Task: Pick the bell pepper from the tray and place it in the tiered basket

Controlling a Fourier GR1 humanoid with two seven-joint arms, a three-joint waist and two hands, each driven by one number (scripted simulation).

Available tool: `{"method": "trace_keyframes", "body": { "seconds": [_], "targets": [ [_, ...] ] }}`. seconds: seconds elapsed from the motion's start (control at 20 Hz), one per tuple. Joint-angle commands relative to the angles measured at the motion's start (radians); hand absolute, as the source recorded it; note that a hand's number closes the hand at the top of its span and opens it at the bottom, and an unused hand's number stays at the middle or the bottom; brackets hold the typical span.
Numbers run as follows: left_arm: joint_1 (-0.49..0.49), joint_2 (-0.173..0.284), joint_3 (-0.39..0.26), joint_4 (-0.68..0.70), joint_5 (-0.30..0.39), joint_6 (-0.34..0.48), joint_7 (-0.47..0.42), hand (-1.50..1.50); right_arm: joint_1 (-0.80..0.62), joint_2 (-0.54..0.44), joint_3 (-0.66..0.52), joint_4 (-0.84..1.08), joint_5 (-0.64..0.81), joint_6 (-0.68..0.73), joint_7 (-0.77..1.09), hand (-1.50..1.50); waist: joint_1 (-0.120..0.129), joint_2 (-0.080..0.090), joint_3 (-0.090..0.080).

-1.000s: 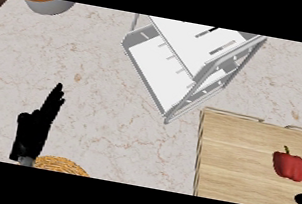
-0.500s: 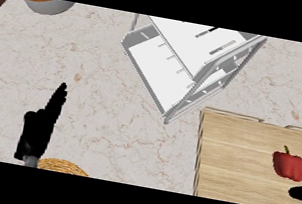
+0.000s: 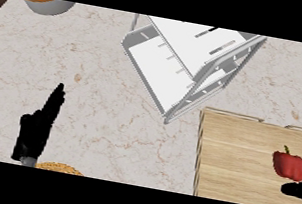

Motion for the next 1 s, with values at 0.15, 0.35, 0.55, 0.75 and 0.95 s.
{"method": "trace_keyframes", "body": {
  "seconds": [0.15, 0.35, 0.55, 0.75, 0.95],
  "targets": [
    [-0.011, -0.037, 0.012, 0.055, -0.004, -0.019, 0.034, 0.0, -0.023, 0.07, 0.024, 0.102, 0.057, 0.0, -0.049, -1.5, 0.001, 0.008, -0.01],
    [0.056, -0.044, 0.001, 0.007, -0.023, -0.025, 0.011, 0.0, -0.004, 0.077, 0.003, 0.05, 0.033, 0.036, -0.01, -1.5, -0.001, 0.007, -0.01],
    [-0.029, -0.027, 0.052, 0.03, -0.013, -0.046, 0.068, 0.0, -0.056, 0.09, -0.008, 0.149, 0.069, 0.039, -0.078, 1.5, 0.0, 0.007, -0.01],
    [0.057, -0.027, 0.012, -0.104, -0.046, -0.006, 0.119, 0.0, 0.031, 0.146, 0.059, 0.078, 0.161, -0.002, -0.152, 1.5, 0.0, 0.006, -0.009],
    [0.051, -0.036, 0.025, -0.052, -0.03, -0.023, 0.088, 0.0, 0.005, 0.146, 0.043, 0.15, 0.2, -0.025, -0.259, 1.5, 0.001, 0.007, -0.01]
  ]
}}
